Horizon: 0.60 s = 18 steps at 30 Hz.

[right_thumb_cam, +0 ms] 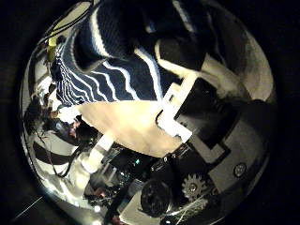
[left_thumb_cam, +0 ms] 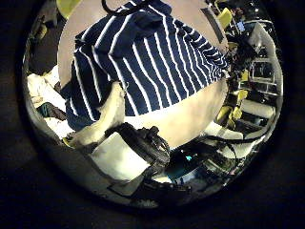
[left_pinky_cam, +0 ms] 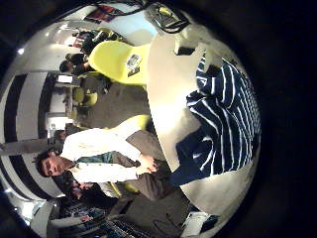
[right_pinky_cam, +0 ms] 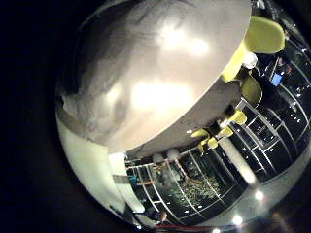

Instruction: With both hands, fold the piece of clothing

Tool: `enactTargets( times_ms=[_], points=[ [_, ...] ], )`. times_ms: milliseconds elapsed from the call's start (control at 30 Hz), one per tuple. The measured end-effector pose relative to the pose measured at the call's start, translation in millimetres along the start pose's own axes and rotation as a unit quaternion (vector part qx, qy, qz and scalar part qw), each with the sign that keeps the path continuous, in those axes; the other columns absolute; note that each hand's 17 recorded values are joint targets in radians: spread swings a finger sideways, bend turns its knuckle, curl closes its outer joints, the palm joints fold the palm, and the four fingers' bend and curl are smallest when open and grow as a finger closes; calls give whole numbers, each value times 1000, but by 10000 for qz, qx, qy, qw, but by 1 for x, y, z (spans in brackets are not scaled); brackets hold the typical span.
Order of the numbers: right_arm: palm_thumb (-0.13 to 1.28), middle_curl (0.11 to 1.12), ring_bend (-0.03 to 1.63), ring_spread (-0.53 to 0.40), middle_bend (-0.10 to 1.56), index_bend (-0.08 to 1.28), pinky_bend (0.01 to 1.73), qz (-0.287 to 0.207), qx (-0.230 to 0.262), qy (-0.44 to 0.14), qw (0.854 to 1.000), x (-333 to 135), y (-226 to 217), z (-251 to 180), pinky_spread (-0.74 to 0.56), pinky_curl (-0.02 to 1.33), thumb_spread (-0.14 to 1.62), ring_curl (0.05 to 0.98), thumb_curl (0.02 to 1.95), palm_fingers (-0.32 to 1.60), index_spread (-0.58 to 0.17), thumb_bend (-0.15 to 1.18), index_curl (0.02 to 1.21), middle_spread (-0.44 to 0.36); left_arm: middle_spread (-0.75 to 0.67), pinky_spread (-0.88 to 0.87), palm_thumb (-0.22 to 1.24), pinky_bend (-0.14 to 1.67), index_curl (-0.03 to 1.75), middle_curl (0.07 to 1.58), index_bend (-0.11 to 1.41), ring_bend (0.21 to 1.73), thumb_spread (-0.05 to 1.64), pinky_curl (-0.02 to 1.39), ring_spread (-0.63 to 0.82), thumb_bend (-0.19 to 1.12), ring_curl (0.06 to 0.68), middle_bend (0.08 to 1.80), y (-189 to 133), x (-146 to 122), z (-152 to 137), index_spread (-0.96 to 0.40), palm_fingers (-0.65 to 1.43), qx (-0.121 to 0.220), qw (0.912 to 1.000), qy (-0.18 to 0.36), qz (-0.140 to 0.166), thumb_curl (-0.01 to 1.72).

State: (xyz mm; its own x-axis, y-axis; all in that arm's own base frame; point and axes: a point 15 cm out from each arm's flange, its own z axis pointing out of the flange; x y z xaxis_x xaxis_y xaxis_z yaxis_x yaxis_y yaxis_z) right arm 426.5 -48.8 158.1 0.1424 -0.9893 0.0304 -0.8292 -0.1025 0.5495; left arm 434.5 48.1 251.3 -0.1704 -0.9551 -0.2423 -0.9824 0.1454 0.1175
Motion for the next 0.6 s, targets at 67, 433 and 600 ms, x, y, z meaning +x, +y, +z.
enactTargets(
  times_ms=[67, 433, 600],
  points=[
    [900, 776, 1265, -234, 1090, 824, 1195, 96, 32, -101, 9999, 16, 7, 3, -276, 663, 1192, 609, 453, 1138, -408, 115, 801, -205, 102, 76, 540, 508, 558, 414, 193, 730, 1104, 361, 16, -21, 264, 184, 3, 4, -1, -51, 251, 5, 10000, 50, 12, 352],
    [967, 853, 1350, -233, 1189, 934, 1256, 440, 401, -452, 9972, 84, 37, -8, -232, 795, 1233, 692, 546, 1026, -374, 101, 908, -190, 99, 67, 545, 495, 544, 399, 193, 718, 1103, 358, 13, -21, 259, 188, 27, 20, 14, -60, 263, -176, 9996, 127, 161, 347],
    [994, 879, 1365, -239, 1220, 977, 1262, 417, 686, -490, 9956, 90, 49, -28, -220, 860, 1235, 723, 597, 1005, -361, 92, 937, -187, 93, 66, 545, 490, 538, 395, 193, 713, 1103, 357, 16, -21, 257, 187, 33, 19, 16, -61, 267, -207, 9996, 134, 156, 345]
  ],
)
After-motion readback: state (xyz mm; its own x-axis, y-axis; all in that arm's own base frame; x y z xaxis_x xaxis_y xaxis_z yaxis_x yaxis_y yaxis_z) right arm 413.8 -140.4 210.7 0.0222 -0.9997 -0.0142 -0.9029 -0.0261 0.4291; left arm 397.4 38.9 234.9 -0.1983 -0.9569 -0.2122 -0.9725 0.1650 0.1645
